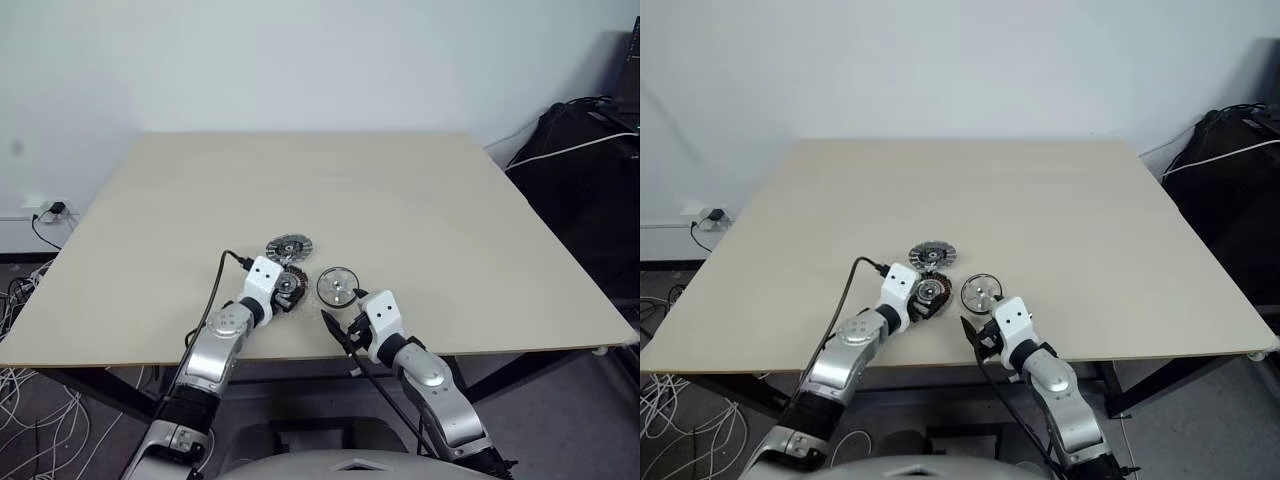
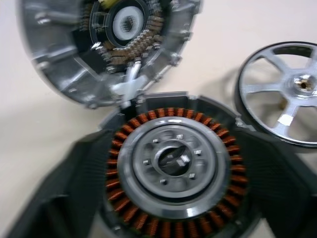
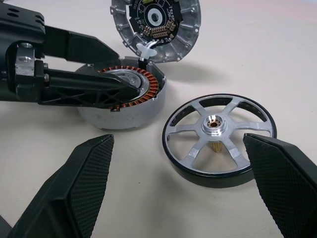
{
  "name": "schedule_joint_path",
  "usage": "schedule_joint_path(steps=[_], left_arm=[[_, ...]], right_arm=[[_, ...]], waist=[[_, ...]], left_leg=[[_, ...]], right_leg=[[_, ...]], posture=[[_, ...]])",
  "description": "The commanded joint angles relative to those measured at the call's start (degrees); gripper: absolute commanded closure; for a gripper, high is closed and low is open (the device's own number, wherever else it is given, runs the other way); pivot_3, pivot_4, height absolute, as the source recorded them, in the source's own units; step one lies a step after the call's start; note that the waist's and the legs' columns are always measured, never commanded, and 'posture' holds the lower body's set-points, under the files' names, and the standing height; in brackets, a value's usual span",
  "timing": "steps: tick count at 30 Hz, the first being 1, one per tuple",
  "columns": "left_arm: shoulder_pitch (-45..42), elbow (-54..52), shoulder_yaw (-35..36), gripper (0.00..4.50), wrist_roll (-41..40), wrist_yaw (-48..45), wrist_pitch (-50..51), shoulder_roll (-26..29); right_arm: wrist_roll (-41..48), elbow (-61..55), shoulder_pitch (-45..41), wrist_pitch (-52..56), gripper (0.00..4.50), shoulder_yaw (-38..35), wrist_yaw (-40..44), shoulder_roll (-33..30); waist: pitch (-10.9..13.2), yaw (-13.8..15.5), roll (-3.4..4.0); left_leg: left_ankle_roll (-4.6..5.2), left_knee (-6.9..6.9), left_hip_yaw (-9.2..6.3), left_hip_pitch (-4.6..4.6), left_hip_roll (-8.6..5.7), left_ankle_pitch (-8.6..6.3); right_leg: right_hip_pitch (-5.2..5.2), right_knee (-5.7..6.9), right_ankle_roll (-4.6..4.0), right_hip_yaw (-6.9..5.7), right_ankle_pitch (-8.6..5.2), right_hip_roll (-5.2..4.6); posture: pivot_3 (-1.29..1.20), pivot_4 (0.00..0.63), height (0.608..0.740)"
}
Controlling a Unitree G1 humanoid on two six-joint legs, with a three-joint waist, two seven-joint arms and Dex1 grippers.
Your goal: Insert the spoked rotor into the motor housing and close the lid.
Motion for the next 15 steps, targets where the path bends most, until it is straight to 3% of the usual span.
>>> schedule_joint_path(steps=[1, 15], left_arm=[[0.6, -3.9, 0.9, 0.06, -0.5, 0.2, -0.6, 0.0], [13.2, -20.7, 5.3, 0.06, -7.3, -0.1, -7.1, -1.3]], right_arm=[[0.1, -1.4, -0.7, -1.4, 0.0, -0.7, 0.1, 0.1], [0.3, -1.9, -0.5, -1.0, 0.0, -0.6, 0.3, -0.1]], waist=[[0.0, 0.0, 0.0], [0.0, 0.0, 0.01]], left_leg=[[0.0, 0.0, 0.0, 0.0, 0.0, 0.0], [0.01, 0.0, 0.02, 0.0, 0.17, -0.01]], right_leg=[[0.0, 0.0, 0.0, 0.0, 0.0, 0.0], [-0.03, 0.01, -0.01, 0.05, 0.0, -0.05]], posture=[[0.0, 0.0, 0.74], [0.0, 0.0, 0.74]])
